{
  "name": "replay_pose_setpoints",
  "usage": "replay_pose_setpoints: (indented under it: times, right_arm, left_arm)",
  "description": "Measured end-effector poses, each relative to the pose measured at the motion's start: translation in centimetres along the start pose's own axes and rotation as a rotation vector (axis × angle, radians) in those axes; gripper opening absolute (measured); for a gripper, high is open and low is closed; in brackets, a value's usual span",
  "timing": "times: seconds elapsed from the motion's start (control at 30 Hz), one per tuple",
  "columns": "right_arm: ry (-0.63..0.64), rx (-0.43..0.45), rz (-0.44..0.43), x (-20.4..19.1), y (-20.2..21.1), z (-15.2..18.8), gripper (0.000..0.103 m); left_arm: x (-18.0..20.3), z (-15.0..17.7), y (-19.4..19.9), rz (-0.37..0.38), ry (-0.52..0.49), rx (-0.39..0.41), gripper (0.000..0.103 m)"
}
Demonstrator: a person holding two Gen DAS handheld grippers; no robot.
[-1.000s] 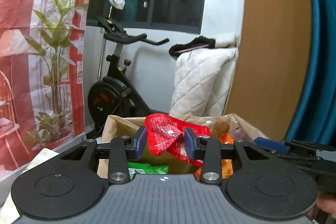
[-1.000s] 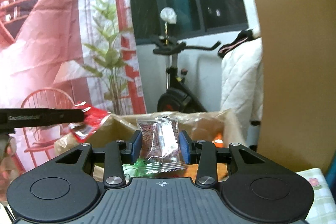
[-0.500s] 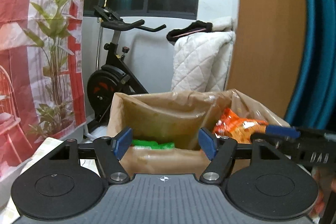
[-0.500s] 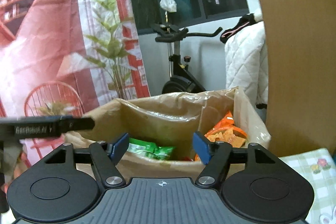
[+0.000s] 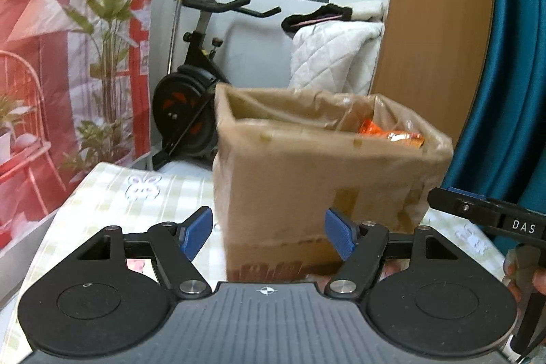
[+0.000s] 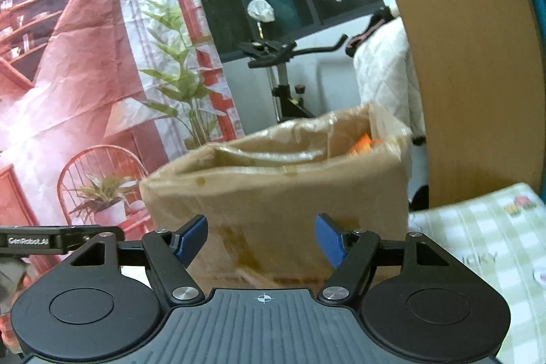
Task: Organize snacks
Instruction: 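Withdraw both open tools from the box back toward the table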
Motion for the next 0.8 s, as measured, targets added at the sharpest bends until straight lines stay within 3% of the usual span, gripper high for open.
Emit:
replay_pose_setpoints:
  times: [0.53,0.8]
  right_arm:
    - [0.021,-0.18,0.062,-1.2,-0.5,9.5,0.067]
    - [-0.126,-0.348,0.099,-0.9,-0.2,14.6,0.068]
  left_arm:
    - [-0.9,8.1,-2.3,0.008,0.072,-0.131,0.065]
    - [-0.8,9.7,-2.1,-0.003,0.053,-0.134,0.065]
Point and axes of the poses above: each gripper's, at about its wrist camera, not at the fingertips, and y roughly against the way its jaws point, x to its right, z to its underside, the point moved 4 cm from there along -y, roughly the way its jaws point, and after that the axes turned 7 degrees about y, right-handed, at the moved point
